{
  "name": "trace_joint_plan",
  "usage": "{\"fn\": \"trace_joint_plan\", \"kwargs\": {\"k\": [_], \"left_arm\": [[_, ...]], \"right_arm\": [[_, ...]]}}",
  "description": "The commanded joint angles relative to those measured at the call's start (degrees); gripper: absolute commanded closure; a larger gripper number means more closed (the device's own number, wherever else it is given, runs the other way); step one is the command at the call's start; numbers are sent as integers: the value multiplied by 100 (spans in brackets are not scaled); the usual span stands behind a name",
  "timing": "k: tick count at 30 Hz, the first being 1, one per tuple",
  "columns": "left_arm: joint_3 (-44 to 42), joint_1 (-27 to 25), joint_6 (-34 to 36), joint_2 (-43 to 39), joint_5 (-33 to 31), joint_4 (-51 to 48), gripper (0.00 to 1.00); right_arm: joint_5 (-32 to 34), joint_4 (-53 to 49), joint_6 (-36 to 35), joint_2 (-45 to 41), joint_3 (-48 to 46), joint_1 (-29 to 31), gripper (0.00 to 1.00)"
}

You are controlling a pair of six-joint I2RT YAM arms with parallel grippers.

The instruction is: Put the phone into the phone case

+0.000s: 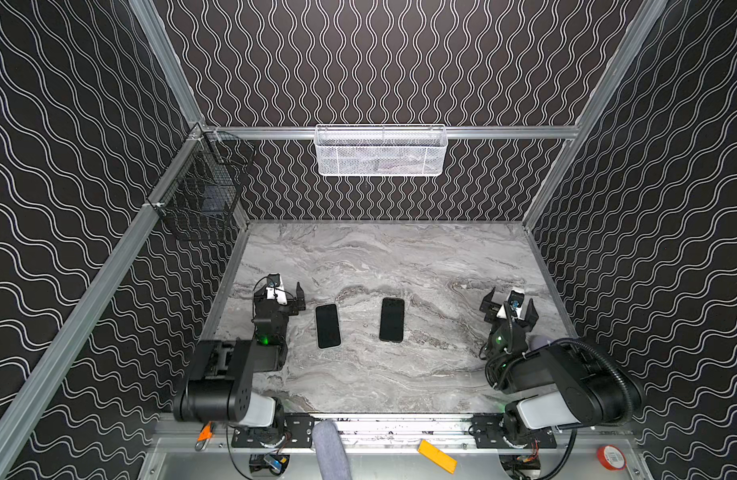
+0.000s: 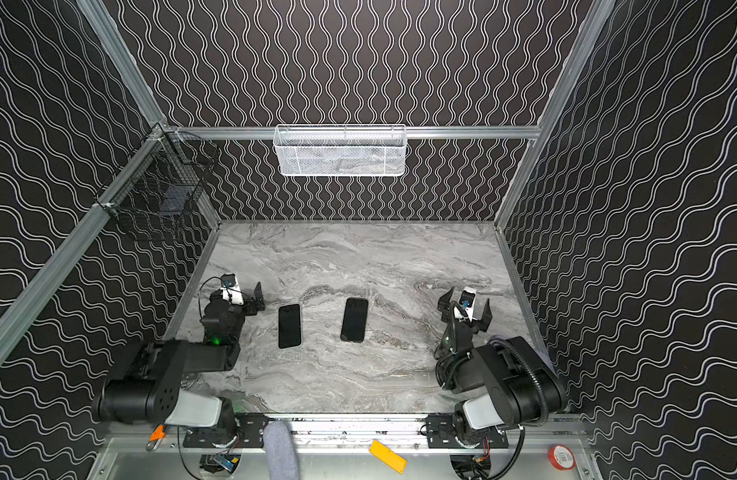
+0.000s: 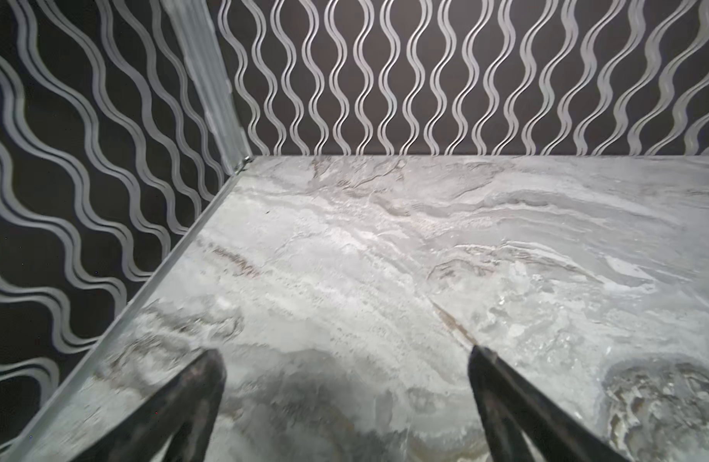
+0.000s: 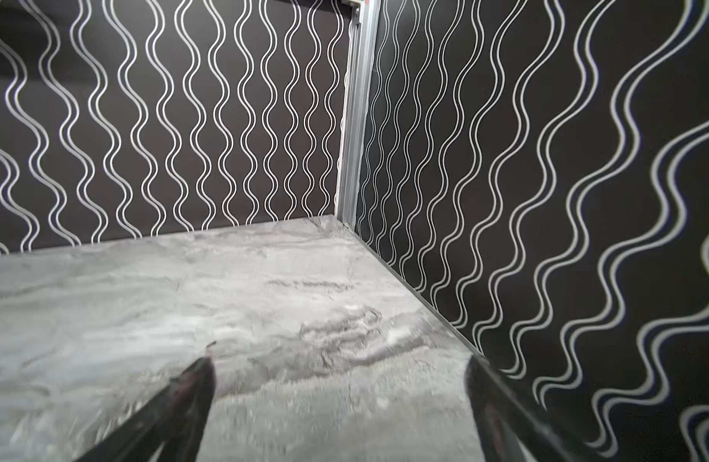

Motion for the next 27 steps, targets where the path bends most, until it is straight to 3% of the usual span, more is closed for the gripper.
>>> {"fn": "trace_joint_plan", "kwargs": {"k": [1,4,8,9,11,14,17,20,27], "left_arm": [[238,-11,8,-117,105,39,1],[488,-47,71,-15,183,-264,1],[608,-168,133,-16,59,-442,1],[611,-177,172,34,28,-338,1],[671,-219,188,15,-32,-563,1],[704,-247,225,28,-71,-581,1],[699,-268,240,24,-90,-559,1],[719,-322,306,23,-93,-585,1],[741,-337,337,35,-59,-613,1]], "right_arm": [[-1353,-1006,777,-155,285,-543,0],[-2147,-1112,1128,12,355,-1077,1],[-2801,-711,889,595,485,-1237,0],[-2923,-1240,915,493,627,-1236,0],[-2983,-2172,1070,333,986,-1279,0],[-3039,-1442,957,551,819,-1324,0],[-3012,-1954,1028,380,926,-1331,0],[-3017,-1453,951,526,812,-1325,0],[-3015,-1581,970,495,833,-1325,0]]}}
